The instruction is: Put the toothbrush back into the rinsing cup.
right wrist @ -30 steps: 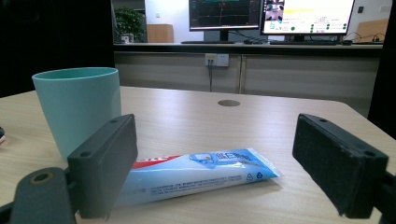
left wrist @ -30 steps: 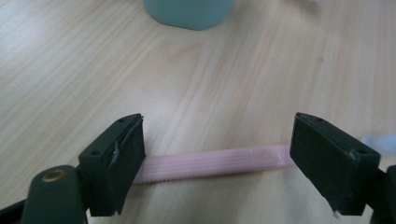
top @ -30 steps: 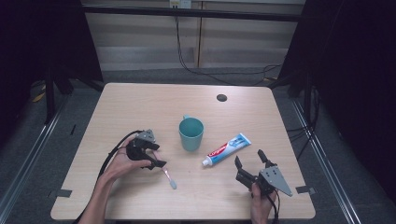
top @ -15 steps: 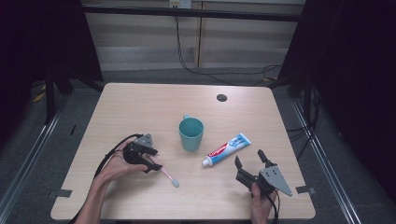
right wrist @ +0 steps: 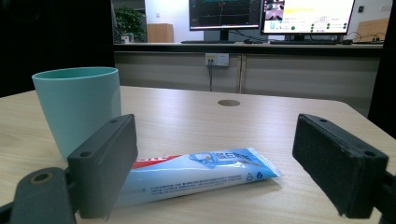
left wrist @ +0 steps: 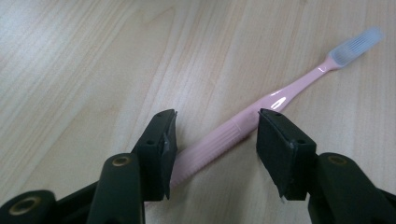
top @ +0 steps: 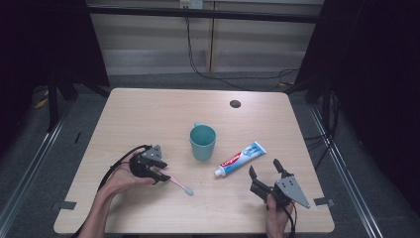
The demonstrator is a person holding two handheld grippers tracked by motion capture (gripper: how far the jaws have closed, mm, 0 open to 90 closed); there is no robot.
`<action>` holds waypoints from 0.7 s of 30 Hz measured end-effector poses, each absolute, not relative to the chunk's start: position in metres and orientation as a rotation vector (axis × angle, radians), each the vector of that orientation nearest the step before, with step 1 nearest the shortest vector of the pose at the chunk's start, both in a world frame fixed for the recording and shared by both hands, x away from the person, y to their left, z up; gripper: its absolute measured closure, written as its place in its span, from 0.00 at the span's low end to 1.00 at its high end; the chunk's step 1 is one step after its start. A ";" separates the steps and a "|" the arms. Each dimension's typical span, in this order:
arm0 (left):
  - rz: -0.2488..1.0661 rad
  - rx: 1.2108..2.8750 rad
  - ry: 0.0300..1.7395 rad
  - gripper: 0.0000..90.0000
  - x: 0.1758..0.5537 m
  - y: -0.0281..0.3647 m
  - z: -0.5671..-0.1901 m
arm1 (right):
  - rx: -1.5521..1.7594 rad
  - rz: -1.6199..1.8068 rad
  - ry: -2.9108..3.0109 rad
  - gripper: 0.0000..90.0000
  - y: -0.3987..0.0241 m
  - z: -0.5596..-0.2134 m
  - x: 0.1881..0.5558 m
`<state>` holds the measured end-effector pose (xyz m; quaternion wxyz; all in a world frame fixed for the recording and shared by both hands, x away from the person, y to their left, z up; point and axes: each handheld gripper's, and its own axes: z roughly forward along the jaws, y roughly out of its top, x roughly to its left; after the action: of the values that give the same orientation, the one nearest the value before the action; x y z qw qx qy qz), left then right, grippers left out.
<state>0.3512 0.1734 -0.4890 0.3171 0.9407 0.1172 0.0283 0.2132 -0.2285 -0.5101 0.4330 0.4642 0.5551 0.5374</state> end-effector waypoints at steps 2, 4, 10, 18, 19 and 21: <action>0.077 2.484 0.299 0.55 0.349 0.172 -0.488 | 1.156 1.340 1.382 0.15 -0.229 -0.510 0.213; 0.079 2.490 0.302 0.55 0.348 0.171 -0.488 | 1.157 1.340 1.383 0.15 -0.229 -0.510 0.213; 0.067 2.512 0.310 0.60 0.343 0.169 -0.486 | 1.157 1.339 1.386 0.15 -0.228 -0.510 0.213; 0.058 2.558 0.313 0.66 0.336 0.166 -0.482 | 1.158 1.340 1.384 0.15 -0.228 -0.510 0.213; 0.062 2.564 0.314 0.66 0.335 0.165 -0.481 | 1.159 1.339 1.384 0.15 -0.228 -0.510 0.213; 0.062 2.582 0.308 0.66 0.334 0.164 -0.480 | 1.159 1.339 1.384 0.15 -0.228 -0.510 0.213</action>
<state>0.3342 0.1635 -0.4799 0.2672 0.9566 0.1139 0.0231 0.2134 -0.2283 -0.5100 0.4321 0.4650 0.5553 0.5373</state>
